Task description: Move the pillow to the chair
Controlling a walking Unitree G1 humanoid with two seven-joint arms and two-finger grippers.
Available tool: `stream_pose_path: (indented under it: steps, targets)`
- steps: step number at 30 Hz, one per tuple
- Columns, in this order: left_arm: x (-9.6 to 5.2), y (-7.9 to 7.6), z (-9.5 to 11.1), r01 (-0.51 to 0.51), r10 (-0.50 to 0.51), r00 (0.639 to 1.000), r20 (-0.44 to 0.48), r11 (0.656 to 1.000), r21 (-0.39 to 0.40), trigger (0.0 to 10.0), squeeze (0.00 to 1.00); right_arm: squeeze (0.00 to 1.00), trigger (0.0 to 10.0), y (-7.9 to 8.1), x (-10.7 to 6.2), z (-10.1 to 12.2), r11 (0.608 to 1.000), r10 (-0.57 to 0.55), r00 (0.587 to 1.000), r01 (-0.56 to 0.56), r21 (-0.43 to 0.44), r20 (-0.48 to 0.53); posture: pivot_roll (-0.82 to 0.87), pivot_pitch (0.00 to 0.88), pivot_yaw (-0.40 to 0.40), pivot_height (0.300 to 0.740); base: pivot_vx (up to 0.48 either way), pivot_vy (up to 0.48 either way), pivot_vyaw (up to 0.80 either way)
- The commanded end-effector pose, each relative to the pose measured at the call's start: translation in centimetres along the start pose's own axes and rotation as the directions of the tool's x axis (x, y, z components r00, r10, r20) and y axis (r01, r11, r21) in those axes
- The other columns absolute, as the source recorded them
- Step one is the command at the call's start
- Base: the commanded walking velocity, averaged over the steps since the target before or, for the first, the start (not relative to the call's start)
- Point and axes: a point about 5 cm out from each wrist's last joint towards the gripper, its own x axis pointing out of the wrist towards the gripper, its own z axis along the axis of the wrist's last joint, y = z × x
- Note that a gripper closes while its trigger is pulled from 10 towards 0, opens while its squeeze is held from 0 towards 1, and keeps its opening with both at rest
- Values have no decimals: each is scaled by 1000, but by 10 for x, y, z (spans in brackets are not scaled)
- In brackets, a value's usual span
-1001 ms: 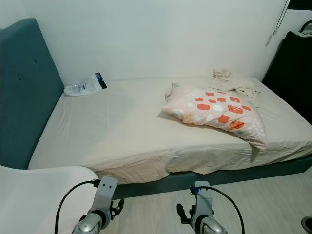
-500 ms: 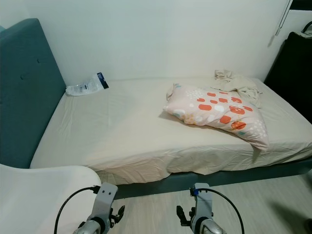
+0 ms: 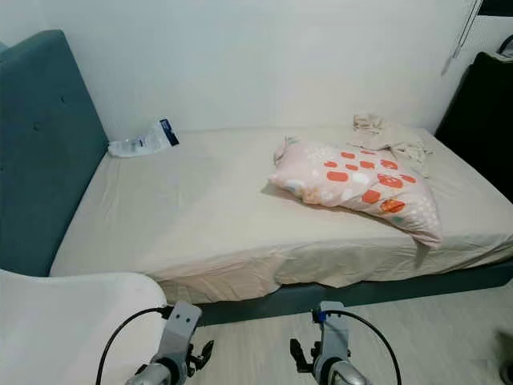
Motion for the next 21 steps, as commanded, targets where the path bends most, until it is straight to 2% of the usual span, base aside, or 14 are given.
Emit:
stream_pose_path:
  steps: [1, 21]
  targets:
    - [0, -3, 1, 13, -13, 1000, 7, 1000, 7, 10000, 0, 0, 10000, 0, -1, -2, 1000, -7, 1000, 7, 10, 0, 26, 15, -22, 740, 0, -266, 0]
    - [1, -3, 3, 16, -16, 1000, 13, 1000, 0, 10000, 0, 0, 10000, 1, 0, -1, 1000, -4, 1000, 4, 10, 1, 26, 14, -22, 740, 0, -271, 0]
